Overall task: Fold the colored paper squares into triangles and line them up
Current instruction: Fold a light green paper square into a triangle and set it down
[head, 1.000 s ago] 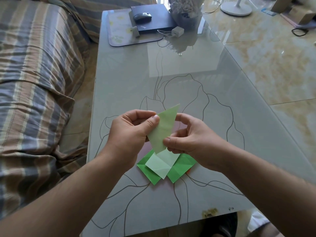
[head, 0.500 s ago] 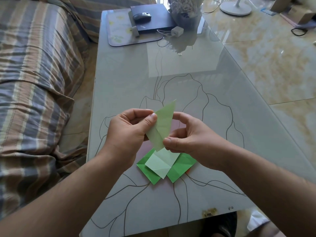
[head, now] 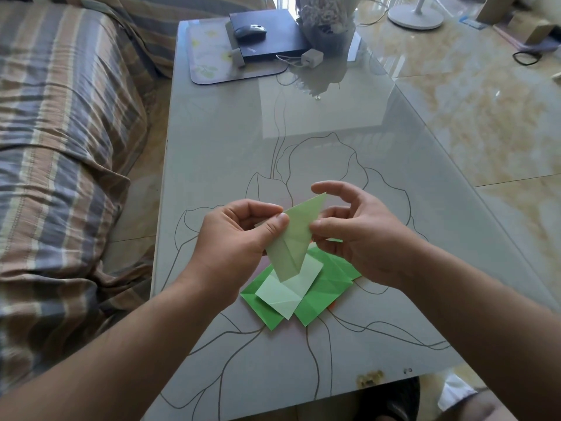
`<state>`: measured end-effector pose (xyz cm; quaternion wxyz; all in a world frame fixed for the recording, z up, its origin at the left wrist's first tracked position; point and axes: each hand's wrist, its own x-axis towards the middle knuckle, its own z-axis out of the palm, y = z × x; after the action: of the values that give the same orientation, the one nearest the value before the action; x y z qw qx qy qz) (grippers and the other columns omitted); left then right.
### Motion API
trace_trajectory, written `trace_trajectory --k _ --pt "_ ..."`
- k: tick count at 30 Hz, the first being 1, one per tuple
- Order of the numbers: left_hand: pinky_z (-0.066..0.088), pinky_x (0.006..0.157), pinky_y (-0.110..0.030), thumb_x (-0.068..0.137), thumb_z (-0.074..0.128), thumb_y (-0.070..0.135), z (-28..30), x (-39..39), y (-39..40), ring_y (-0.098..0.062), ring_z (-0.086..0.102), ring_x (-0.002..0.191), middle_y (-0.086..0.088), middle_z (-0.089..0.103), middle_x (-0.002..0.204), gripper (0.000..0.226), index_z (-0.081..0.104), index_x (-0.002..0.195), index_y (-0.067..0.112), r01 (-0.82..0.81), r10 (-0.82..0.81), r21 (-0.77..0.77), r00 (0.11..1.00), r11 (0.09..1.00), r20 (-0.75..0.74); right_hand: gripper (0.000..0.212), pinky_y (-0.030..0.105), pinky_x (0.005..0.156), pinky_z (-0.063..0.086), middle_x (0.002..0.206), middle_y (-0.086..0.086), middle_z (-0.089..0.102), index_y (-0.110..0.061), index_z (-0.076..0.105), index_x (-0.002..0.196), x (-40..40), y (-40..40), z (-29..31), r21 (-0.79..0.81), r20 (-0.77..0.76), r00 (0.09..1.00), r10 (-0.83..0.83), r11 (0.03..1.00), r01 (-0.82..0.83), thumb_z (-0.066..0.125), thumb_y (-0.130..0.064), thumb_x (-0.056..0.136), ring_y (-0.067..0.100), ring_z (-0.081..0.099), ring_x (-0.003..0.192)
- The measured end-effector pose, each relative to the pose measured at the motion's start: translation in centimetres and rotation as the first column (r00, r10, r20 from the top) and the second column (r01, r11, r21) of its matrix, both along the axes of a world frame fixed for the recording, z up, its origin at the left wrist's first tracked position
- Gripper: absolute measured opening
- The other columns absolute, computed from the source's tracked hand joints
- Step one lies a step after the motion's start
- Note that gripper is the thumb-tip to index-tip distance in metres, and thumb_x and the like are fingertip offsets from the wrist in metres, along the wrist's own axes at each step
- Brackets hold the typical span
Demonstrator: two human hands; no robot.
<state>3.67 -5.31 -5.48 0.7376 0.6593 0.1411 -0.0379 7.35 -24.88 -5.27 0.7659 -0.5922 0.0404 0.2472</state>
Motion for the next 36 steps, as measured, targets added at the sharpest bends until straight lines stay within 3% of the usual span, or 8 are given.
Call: trace_trajectory --k 3,7,25,29,36 --pt "0.064 0.073 -0.036 0.080 0.080 0.010 0.0 0.0 0.0 -0.022 0.075 0.080 -0.013 0.078 0.087 0.014 0.076 0.093 0.008 0.013 -0.013 -0.023 1.000 1.000 -0.008 0.057 0.034 0.071 0.053 0.075 0.010 0.058 -0.016 0.062 0.132 0.2 -0.5 0.2 -0.011 0.015 1.000 0.007 1.000 -0.007 0.070 0.016 0.085 0.024 0.061 0.068" --pt "0.060 0.068 -0.030 0.083 0.079 0.008 0.1 0.0 -0.1 -0.021 0.076 0.079 -0.012 0.078 0.087 0.011 0.076 0.093 0.008 0.033 -0.033 -0.030 0.999 0.999 -0.016 0.053 0.035 0.076 0.056 0.079 0.010 0.061 -0.018 0.065 0.129 0.4 -0.6 0.4 -0.010 0.000 1.000 -0.021 1.000 0.021 0.067 0.015 0.087 0.023 0.063 0.069" --pt "0.060 0.066 -0.028 0.085 0.079 0.007 0.1 0.0 0.1 -0.021 0.075 0.078 -0.013 0.078 0.088 0.010 0.076 0.095 0.007 0.092 -0.092 -0.008 0.995 0.996 -0.048 0.044 0.031 0.068 0.054 0.077 0.009 0.064 -0.013 0.064 0.124 1.5 -1.7 1.3 0.013 -0.012 0.997 -0.076 0.997 0.076 0.065 0.012 0.089 0.021 0.061 0.068" --pt "0.063 0.070 -0.032 0.085 0.078 0.007 0.0 0.1 0.2 -0.023 0.075 0.080 -0.016 0.078 0.091 0.011 0.076 0.096 0.007 0.103 -0.102 0.011 0.993 0.995 -0.059 0.043 0.031 0.069 0.055 0.078 0.008 0.066 -0.015 0.068 0.122 1.5 -1.9 1.3 -0.008 0.005 0.997 -0.076 0.997 0.076 0.066 0.012 0.088 0.021 0.063 0.068" --pt "0.058 0.063 -0.025 0.087 0.077 0.008 0.1 -0.1 0.4 -0.017 0.071 0.075 -0.010 0.077 0.085 0.012 0.075 0.099 0.005 0.163 -0.160 0.025 0.984 0.986 -0.075 0.042 0.033 0.074 0.054 0.077 0.008 0.065 -0.018 0.067 0.127 1.5 -2.1 1.2 -0.068 0.051 0.998 -0.035 0.997 0.039 0.070 0.003 0.090 0.020 0.063 0.068"
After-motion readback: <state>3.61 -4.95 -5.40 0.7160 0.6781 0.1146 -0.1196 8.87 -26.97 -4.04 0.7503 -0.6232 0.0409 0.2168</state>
